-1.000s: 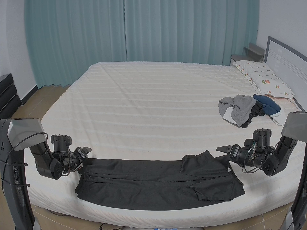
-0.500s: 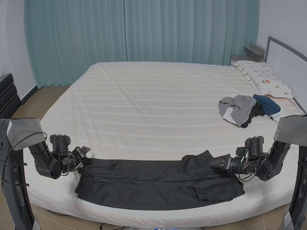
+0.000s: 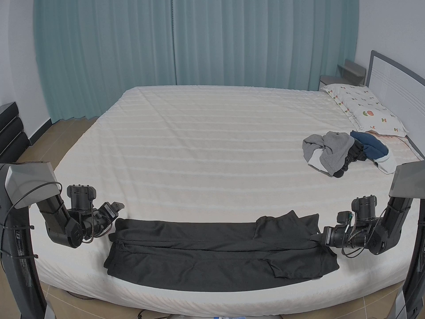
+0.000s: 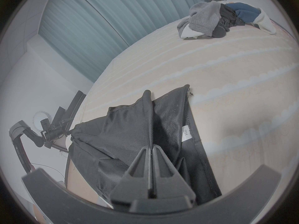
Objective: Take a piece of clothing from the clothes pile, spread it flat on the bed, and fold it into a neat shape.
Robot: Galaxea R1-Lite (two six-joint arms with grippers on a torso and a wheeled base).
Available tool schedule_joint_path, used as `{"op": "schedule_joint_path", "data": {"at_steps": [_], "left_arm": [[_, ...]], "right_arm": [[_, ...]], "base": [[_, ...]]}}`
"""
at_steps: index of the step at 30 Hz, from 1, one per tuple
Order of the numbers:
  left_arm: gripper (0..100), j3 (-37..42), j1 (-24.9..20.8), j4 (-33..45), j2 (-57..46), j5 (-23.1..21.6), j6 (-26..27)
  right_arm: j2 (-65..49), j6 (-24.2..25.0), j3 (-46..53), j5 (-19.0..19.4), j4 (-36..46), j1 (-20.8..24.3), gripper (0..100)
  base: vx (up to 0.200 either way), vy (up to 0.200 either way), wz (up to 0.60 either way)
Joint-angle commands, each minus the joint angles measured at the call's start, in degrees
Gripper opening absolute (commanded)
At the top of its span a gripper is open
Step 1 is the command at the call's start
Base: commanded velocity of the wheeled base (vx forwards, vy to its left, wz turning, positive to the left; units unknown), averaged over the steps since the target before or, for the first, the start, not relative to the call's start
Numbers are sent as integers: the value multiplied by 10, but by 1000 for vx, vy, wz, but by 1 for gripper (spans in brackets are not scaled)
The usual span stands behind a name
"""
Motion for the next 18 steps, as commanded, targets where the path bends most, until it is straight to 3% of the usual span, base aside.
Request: {"op": "schedule_joint_path", "data": {"at_steps": [1, 11, 18], "left_arm": [[100, 12, -1, 1, -24, 0, 5], [100, 46, -4, 83, -79, -6, 34], [100, 78, -16, 89, -94, -6, 42]], "right_arm": [[-15, -1, 9, 1, 0, -7, 0], [-24, -9, 23, 4, -3, -18, 0], [-18, -1, 25, 5, -4, -7, 0]], "base": [[0, 0, 0], [0, 0, 0], [0, 0, 0]]}}
